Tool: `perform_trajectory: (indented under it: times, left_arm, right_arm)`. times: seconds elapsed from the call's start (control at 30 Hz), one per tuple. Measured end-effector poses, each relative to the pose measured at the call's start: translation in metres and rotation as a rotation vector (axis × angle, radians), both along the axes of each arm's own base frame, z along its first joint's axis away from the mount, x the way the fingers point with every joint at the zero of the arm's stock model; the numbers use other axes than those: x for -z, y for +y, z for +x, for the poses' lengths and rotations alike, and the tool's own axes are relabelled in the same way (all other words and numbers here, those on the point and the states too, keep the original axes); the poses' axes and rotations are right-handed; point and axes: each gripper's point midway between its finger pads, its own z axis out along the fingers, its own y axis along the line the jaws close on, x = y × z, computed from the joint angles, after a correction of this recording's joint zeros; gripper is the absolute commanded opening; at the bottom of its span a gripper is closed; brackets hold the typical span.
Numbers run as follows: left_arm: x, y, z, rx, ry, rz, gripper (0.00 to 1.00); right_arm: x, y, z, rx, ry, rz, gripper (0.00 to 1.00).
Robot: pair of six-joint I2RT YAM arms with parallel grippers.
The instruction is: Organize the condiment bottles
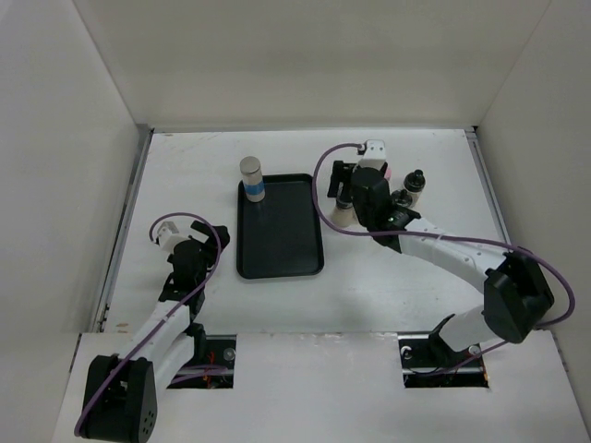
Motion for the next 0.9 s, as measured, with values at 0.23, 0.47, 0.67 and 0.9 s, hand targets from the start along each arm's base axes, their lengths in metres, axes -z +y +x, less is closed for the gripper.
perform_trajectory:
  times: [0.23,0.47,0.67,0.9]
  left_arm:
    - [0.002,-0.001,0.000,0.002,0.008,0.001,1.00]
    - [0.005,-0.002,-0.001,0.006,0.016,0.002,1.00]
    - [0.005,-0.002,-0.001,0.007,0.017,0.002,1.00]
    - [0.006,-0.002,-0.001,0.007,0.023,0.003,1.00]
  right_arm:
    - [0.062,-0.014,-0.003,0.014,0.146,-0.097,0.97]
    - [0.091,-0.013,0.005,0.008,0.204,-0.129,0.88]
    - [0.099,-0.008,0.014,0.008,0.218,-0.139,0.67]
    - [0.098,-0.008,0.015,0.010,0.213,-0.138,0.48]
